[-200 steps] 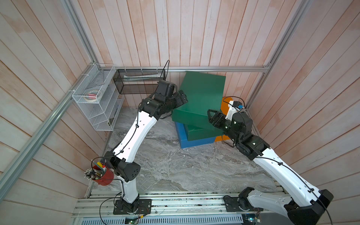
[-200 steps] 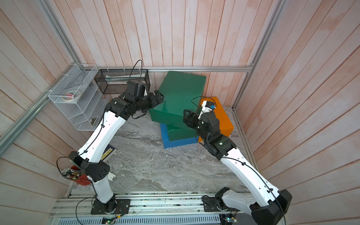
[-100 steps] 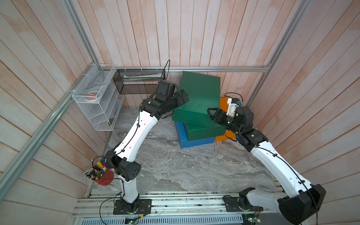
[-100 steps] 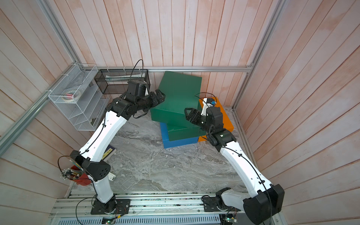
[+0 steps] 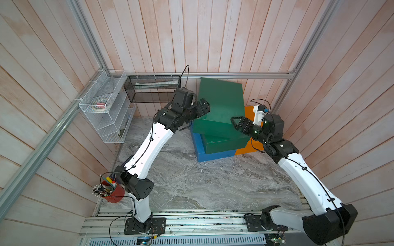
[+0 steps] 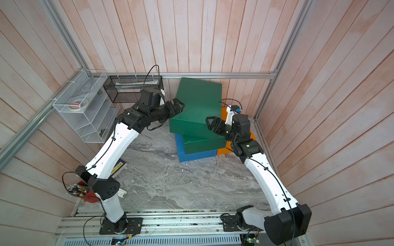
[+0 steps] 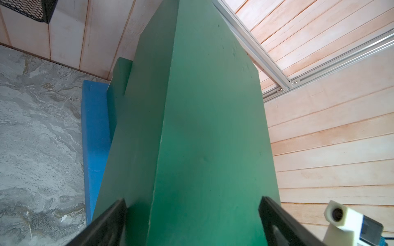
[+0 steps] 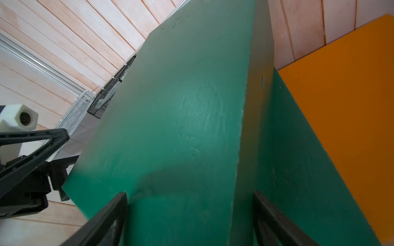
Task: Stack the shoeboxes
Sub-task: Place the shoebox at the shoebox.
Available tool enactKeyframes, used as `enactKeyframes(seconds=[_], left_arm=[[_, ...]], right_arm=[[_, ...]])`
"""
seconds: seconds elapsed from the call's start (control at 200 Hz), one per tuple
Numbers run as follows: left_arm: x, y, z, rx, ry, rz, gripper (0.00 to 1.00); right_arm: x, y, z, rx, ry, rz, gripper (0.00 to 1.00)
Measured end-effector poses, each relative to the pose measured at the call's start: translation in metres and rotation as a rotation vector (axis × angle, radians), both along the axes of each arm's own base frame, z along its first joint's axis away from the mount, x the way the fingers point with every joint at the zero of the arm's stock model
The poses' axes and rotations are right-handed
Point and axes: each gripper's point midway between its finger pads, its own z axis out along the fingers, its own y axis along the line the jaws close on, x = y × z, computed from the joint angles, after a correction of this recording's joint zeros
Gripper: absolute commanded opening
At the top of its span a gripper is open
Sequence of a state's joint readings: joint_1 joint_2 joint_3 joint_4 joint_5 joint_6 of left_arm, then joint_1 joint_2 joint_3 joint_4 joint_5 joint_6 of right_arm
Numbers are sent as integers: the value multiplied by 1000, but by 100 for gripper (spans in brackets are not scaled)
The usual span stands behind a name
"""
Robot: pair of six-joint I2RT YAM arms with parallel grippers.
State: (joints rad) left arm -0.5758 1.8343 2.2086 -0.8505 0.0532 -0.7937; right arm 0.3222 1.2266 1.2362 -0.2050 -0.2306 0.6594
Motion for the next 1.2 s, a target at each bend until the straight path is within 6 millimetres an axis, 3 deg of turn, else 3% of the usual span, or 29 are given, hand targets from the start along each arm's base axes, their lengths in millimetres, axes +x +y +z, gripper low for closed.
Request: enactKeyframes(seconds=[0.21, 0.37, 0.605, 0.75, 0.855, 0.945, 1.02, 1.13, 1.2], left_arm=[[2, 5, -13, -21, 33, -30, 100], [7, 23, -18, -50, 38, -23, 100], [9, 54, 8, -93, -25, 15, 100], [1, 76, 22, -113, -63, 35, 100], [-2, 102, 19, -113, -69, 78, 100], [-4, 124, 6, -107, -54, 116, 100], [-5, 142, -12, -95, -26, 152, 100], [-3, 161, -47, -71, 35, 196, 100], [-2, 167, -69, -53, 75, 207, 100]], right_arm=[[2, -9, 0, 10, 6, 13, 98], [2, -19, -2, 18, 11, 13, 96], [-6, -36, 13, -3, -48, -16, 90], [-2, -62, 12, -50, -57, -109, 82], [3, -97, 7, -97, -58, -231, 65], [3, -124, -1, -121, -46, -328, 33], [4, -139, -11, -148, -28, -377, 14], [11, -148, -28, -171, 14, -404, 0], [18, -149, -44, -181, 54, -407, 0]])
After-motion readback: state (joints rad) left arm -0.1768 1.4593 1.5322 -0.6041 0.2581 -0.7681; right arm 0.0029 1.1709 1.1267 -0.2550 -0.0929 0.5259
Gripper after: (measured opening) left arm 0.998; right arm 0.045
